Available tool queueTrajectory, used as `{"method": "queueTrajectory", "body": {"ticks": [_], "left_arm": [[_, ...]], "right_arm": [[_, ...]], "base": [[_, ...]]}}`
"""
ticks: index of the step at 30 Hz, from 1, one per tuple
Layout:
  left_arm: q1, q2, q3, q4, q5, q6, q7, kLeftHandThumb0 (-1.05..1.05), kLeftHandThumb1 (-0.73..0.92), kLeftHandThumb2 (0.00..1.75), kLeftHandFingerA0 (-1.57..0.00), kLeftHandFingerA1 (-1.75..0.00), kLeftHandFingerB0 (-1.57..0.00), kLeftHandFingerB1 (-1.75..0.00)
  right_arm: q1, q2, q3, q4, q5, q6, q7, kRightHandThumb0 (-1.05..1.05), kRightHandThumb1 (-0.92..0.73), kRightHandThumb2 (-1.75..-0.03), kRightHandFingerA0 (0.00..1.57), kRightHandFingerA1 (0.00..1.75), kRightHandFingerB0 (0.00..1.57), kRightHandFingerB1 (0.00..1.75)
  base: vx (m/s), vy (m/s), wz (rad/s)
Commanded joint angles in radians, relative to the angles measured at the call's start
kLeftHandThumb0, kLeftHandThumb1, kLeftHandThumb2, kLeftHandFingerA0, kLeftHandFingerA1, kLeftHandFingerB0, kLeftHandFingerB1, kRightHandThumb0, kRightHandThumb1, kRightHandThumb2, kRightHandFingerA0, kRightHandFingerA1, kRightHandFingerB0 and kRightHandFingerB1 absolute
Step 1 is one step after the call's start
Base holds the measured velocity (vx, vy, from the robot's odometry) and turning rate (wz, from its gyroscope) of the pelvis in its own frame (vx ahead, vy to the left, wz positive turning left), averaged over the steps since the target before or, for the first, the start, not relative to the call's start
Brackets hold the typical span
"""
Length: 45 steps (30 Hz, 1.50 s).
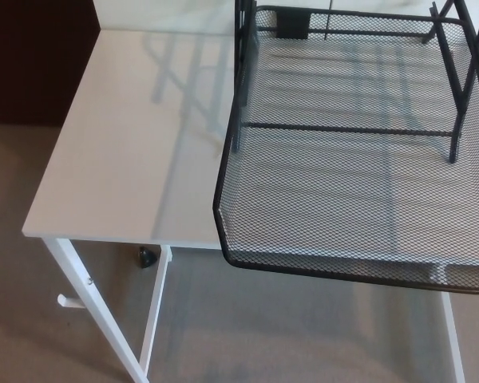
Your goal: The robot walk towards a table in front and then pushes a layer of a file tray back to its original position using its right hand
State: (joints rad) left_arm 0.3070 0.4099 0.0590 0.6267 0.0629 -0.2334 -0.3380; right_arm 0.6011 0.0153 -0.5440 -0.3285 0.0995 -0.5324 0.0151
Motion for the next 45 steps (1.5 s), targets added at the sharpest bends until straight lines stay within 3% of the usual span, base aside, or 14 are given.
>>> {"method": "queueTrajectory", "body": {"ticks": [1,2,3,4,11,13,15,18,20,30,41,42,43,45], "left_arm": [[-0.013,0.026,0.006,0.006,0.003,-0.007,0.004,-0.55,0.45,0.75,-0.48,-0.49,-0.35,-0.44],[-0.013,0.028,0.006,0.003,0.004,-0.006,0.002,-0.55,0.45,0.75,-0.48,-0.49,-0.35,-0.44],[-0.014,0.029,0.005,0.004,0.004,-0.007,0.001,-0.55,0.45,0.76,-0.48,-0.49,-0.35,-0.44],[-0.014,0.030,0.004,0.001,0.006,-0.005,0.000,-0.57,0.45,0.76,-0.49,-0.50,-0.35,-0.44],[0.002,0.031,-0.004,-0.038,0.012,0.014,0.001,-0.55,0.46,0.76,-0.48,-0.49,-0.35,-0.44],[-0.015,0.030,-0.004,-0.019,0.012,0.004,0.002,-0.55,0.45,0.76,-0.49,-0.50,-0.36,-0.44],[-0.018,0.031,-0.002,-0.021,0.008,0.008,-0.001,-0.55,0.45,0.76,-0.48,-0.49,-0.35,-0.44],[-0.018,0.031,-0.002,-0.024,0.006,0.011,-0.006,-0.56,0.45,0.76,-0.48,-0.49,-0.35,-0.44],[-0.021,0.036,-0.007,-0.019,0.014,0.012,-0.006,-0.56,0.46,0.76,-0.47,-0.49,-0.35,-0.44],[-0.024,0.040,-0.009,-0.033,0.016,0.013,-0.008,-0.56,0.46,0.76,-0.45,-0.49,-0.35,-0.44],[-0.027,0.053,-0.031,-0.050,0.054,0.013,0.012,-0.51,0.55,0.57,-0.52,-0.38,-0.40,-0.34],[-0.022,0.055,-0.031,-0.065,0.052,0.026,0.007,-0.51,0.53,0.57,-0.51,-0.37,-0.39,-0.33],[-0.022,0.057,-0.034,-0.072,0.057,0.031,0.011,-0.52,0.53,0.57,-0.51,-0.38,-0.40,-0.33],[-0.023,0.060,-0.039,-0.079,0.064,0.035,0.016,-0.51,0.55,0.57,-0.51,-0.37,-0.40,-0.34]], "right_arm": [[-0.136,0.033,-0.112,-0.002,-0.245,-0.335,-0.146,-0.53,-0.49,-0.89,0.00,0.29,0.00,0.30],[-0.161,0.044,-0.122,-0.016,-0.296,-0.385,-0.158,-0.53,-0.49,-0.89,0.00,0.29,0.00,0.30],[-0.167,0.050,-0.129,-0.025,-0.330,-0.417,-0.158,-0.53,-0.70,-0.61,0.00,0.33,0.01,0.27],[-0.164,0.054,-0.115,-0.036,-0.368,-0.481,-0.128,-0.59,-0.42,-0.84,0.01,0.33,0.00,0.24],[-0.122,0.077,0.093,-0.024,-0.439,-0.587,-0.011,-0.65,-0.37,-0.78,0.05,0.43,0.03,0.17],[-0.112,0.083,0.136,-0.042,-0.517,-0.551,-0.005,-0.67,-0.41,-0.82,0.01,0.44,0.00,0.19],[-0.124,0.056,0.157,-0.051,-0.575,-0.543,0.004,-0.74,-0.45,-0.83,0.09,0.12,0.09,0.13],[-0.120,0.018,0.190,-0.072,-0.632,-0.504,0.026,-0.68,-0.45,-0.87,0.02,0.20,0.03,0.20],[-0.138,-0.015,0.259,-0.117,-0.673,-0.421,0.077,-0.83,-0.50,-0.85,0.00,0.04,0.00,0.02],[-0.161,-0.021,0.395,-0.192,-0.719,-0.242,0.121,-0.70,-0.42,-0.76,0.00,0.04,0.00,0.04],[-0.228,-0.021,0.478,-0.212,-0.875,-0.148,0.106,-0.59,-0.39,-0.74,0.00,0.07,0.00,0.18],[-0.237,-0.023,0.486,-0.206,-0.884,-0.141,0.102,-0.55,-0.38,-0.56,0.00,0.03,0.00,0.19],[-0.241,-0.025,0.491,-0.201,-0.894,-0.135,0.099,-0.59,-0.40,-0.75,0.00,0.07,0.00,0.18],[-0.247,-0.029,0.500,-0.201,-0.916,-0.117,0.099,-0.62,-0.41,-0.74,0.00,0.02,0.00,0.14]], "base": [[0.00,0.000,0.00],[0.00,0.000,0.00],[0.00,0.000,0.00],[0.00,0.000,0.00],[0.00,0.000,0.00],[0.00,0.000,0.00],[0.00,0.000,0.00],[0.00,0.000,0.00],[0.00,0.000,0.00],[0.00,0.000,0.00],[0.00,0.000,0.00],[0.00,0.000,0.00],[0.00,0.000,0.00],[0.00,0.000,0.00]]}}
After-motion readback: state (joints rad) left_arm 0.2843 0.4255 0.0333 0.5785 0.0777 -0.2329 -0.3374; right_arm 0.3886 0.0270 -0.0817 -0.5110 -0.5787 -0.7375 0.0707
